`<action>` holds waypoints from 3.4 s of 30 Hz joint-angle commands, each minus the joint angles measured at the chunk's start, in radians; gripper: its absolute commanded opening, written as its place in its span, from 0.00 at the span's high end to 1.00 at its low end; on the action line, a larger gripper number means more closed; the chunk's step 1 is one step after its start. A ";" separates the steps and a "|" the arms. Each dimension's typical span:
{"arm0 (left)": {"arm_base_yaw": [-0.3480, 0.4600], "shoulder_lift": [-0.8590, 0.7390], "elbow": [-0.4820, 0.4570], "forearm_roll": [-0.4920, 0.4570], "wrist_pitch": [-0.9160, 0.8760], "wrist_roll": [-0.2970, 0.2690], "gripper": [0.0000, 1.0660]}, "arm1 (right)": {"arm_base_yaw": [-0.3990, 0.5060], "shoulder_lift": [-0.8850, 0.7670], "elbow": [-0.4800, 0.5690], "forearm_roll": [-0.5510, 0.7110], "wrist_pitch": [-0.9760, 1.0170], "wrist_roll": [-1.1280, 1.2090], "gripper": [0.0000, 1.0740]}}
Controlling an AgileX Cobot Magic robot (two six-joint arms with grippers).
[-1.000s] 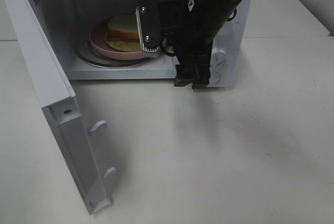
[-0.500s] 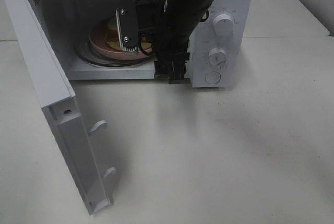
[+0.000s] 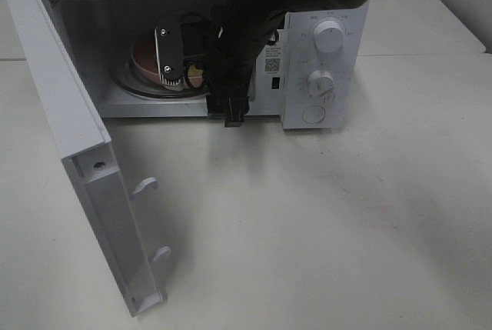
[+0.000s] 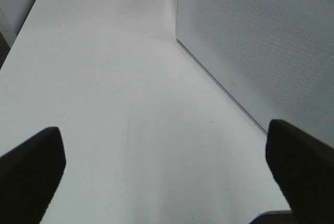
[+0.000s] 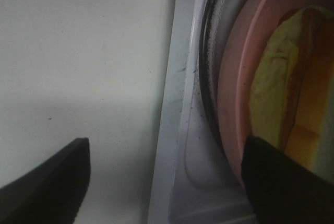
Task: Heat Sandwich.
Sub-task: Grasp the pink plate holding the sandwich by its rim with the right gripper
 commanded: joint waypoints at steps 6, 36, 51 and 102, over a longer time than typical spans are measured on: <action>0.002 -0.006 0.001 -0.007 -0.009 -0.001 0.06 | 0.003 0.096 -0.127 -0.007 -0.002 0.016 0.29; 0.002 -0.006 0.001 -0.007 -0.009 -0.001 0.06 | 0.003 0.304 -0.385 0.001 0.058 0.035 0.29; 0.002 -0.006 0.001 -0.007 -0.009 -0.001 0.06 | 0.000 0.304 -0.385 -0.003 0.088 0.210 1.00; 0.002 -0.006 0.001 -0.007 -0.009 -0.001 0.06 | 0.003 0.173 -0.264 -0.052 0.041 0.089 1.00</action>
